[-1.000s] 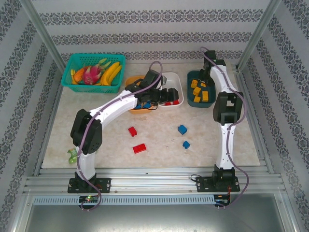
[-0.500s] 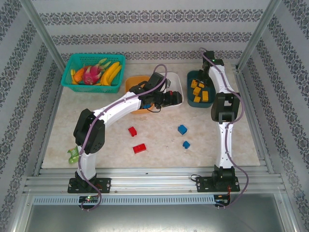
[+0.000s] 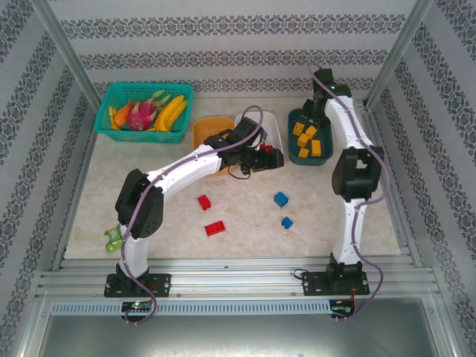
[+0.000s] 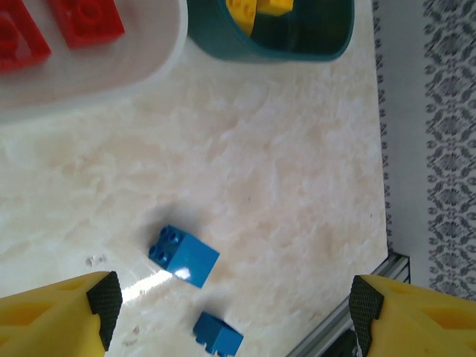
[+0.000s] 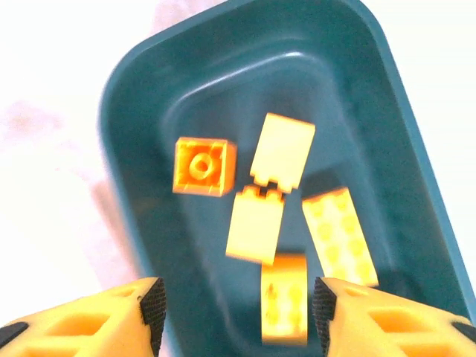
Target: Sort the legos into containers by color
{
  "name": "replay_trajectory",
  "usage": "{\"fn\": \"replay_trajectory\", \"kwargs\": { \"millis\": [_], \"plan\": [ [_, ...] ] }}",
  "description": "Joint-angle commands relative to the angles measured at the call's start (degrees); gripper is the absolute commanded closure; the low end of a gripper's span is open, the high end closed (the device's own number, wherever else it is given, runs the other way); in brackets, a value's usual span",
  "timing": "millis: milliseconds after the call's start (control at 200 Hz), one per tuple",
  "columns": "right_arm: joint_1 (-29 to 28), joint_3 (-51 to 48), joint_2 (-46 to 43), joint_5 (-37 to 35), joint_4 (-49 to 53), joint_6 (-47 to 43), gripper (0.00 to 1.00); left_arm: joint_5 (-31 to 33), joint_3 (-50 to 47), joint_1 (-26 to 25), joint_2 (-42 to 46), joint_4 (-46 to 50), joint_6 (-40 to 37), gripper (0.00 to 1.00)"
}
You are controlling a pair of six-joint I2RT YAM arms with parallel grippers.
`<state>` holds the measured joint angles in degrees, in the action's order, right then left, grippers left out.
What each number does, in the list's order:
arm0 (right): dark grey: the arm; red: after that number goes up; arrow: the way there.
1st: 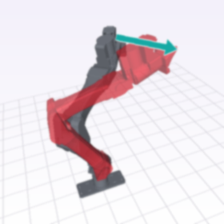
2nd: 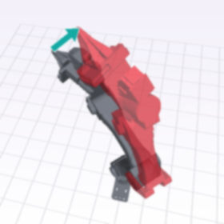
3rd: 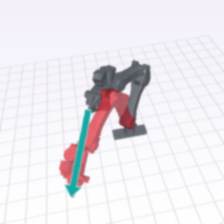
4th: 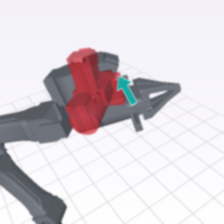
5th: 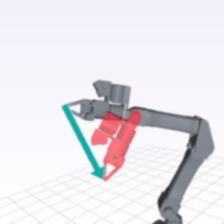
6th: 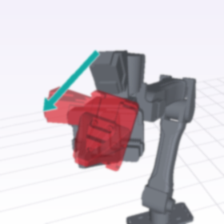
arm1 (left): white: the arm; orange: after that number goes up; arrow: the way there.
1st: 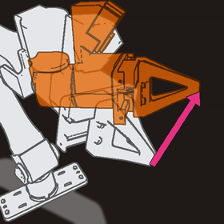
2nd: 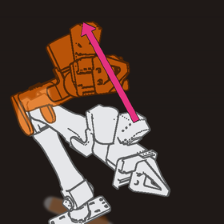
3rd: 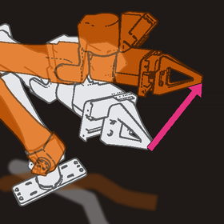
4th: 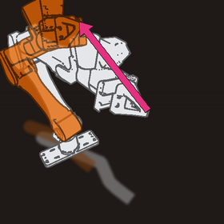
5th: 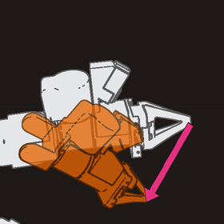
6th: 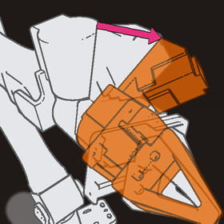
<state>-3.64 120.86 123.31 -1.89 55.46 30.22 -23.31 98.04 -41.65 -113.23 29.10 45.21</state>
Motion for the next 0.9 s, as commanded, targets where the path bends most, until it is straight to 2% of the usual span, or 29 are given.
{"fn": "replay_trajectory", "kwargs": {
  "millis": [0, 125, 190, 310, 440, 535, 679, 899],
  "plan": [
    [-3.5, -11.1, -13.3, 0.6, -3.2, 2.8, 0.42, 1.0, 3.1, -2.8, -2.4, 5.0, -3.8, 0.18],
    [-6.4, -31.6, -30.1, 3.2, -6.6, 6.2, 0.40, 3.1, 5.0, -4.9, -5.3, 8.7, -9.6, 0.18],
    [-7.9, -40.8, -38.0, 4.2, -6.3, 7.5, 0.38, 4.1, 5.7, -5.4, -6.7, 10.9, -9.8, 0.18],
    [-10.0, -52.9, -51.9, 5.8, -2.0, 9.4, 0.36, 3.2, 5.9, -6.2, -8.3, 11.9, -4.6, 0.17],
    [-11.4, -59.5, -64.1, 6.2, 4.9, 9.8, 0.34, 5.0, 10.8, -7.4, -12.2, 19.6, 5.3, 0.14],
    [-12.4, -63.3, -69.2, 9.8, 6.5, 8.5, 0.31, 4.8, 11.8, -8.0, -13.4, 20.4, 12.7, 0.11],
    [-14.6, -68.2, -72.1, 14.5, 5.4, 8.6, 0.29, 3.2, 13.9, -8.5, -16.0, 20.0, 23.9, 0.11],
    [-16.8, -69.9, -75.7, 17.9, 4.4, 8.6, 0.29, 4.6, 16.6, -9.5, -19.5, 17.5, 35.5, 0.12]
  ]
}}
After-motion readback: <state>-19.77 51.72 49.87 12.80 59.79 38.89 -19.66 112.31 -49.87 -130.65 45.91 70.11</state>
